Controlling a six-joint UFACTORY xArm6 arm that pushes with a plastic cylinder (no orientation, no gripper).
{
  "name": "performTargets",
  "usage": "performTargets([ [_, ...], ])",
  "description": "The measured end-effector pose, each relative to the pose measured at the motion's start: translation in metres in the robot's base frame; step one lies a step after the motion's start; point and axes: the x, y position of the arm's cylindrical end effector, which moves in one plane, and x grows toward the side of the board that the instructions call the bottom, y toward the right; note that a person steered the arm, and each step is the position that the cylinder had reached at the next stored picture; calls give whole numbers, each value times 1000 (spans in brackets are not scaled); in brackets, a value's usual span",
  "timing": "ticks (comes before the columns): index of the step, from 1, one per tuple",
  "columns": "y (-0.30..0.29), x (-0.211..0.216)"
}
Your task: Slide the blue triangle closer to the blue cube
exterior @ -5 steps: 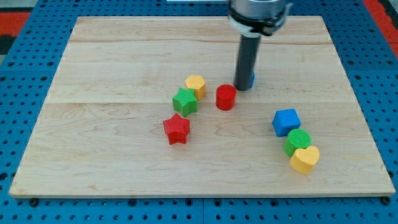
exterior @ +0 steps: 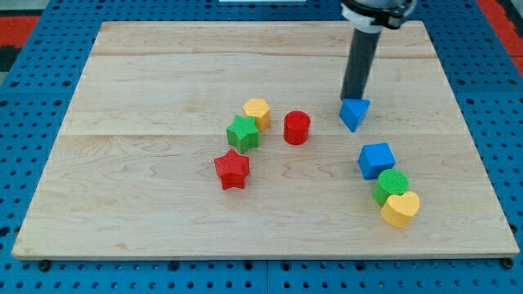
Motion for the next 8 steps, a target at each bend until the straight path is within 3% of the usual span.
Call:
performTargets([
  [5, 12, 45],
  [7, 5, 9],
  [8, -26, -5],
])
